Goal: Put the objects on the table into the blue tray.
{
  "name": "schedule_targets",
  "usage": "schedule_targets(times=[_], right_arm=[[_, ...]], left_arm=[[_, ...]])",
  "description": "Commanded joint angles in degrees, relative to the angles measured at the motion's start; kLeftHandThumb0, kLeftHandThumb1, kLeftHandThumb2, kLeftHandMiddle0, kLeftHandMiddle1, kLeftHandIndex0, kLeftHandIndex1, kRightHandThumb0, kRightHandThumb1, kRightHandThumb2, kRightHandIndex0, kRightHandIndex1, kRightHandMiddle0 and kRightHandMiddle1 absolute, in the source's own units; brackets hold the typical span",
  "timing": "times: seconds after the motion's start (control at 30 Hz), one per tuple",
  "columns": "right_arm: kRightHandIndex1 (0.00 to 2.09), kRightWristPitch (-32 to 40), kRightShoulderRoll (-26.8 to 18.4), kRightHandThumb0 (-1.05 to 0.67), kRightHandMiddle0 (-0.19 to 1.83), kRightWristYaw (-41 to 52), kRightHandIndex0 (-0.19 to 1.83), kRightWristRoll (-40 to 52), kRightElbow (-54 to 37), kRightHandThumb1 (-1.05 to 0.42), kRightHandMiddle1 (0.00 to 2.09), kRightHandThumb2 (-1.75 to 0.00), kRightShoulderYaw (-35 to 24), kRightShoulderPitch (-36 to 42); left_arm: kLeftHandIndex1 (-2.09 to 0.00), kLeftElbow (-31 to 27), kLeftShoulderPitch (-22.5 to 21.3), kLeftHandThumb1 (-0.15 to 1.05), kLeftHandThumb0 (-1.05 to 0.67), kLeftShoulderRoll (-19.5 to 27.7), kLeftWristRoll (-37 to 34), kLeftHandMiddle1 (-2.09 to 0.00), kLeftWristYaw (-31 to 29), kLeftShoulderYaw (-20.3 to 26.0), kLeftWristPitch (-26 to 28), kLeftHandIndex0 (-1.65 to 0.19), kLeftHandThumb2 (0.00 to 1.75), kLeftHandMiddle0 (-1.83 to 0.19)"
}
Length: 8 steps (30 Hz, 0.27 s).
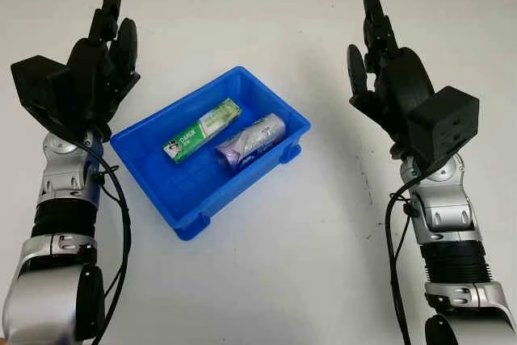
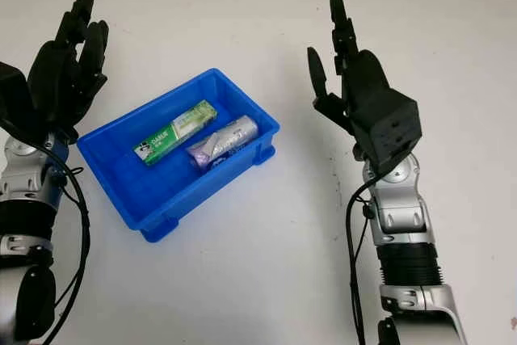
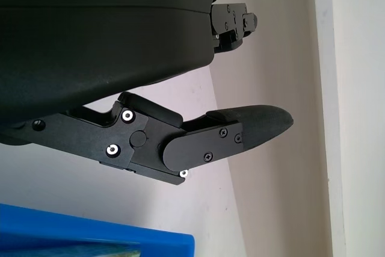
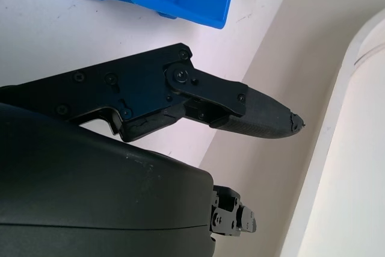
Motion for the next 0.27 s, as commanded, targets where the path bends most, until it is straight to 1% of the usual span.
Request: schedule_targets(times=[0.0,0.1,0.23], right_arm=[[0.00,0.50,0.65,-0.72,-0.19,0.02,-0.19,0.93,0.64,-1.05,0.00,-0.76,-0.79,0.59],[0.00,0.29,0.94,-0.72,-0.19,-0.23,-0.19,1.28,1.31,-1.05,0.00,-0.77,-0.93,0.57],[0.00,0.02,0.96,-0.71,-0.19,0.38,-0.19,1.96,1.51,-1.05,0.00,-0.77,-1.06,0.96]], left_arm=[[-0.05,-0.14,1.25,1.05,-0.79,0.57,-0.33,-0.04,-1.32,-0.30,-0.09,0.15,0.70,0.14],[-0.05,-1.25,2.11,1.05,-0.81,0.04,-1.14,-0.05,-1.98,0.00,1.06,0.16,0.69,0.15],[-0.05,-4.39,4.08,1.05,-0.79,-0.91,-2.47,-0.05,-2.03,0.13,2.63,0.16,0.71,0.15]])
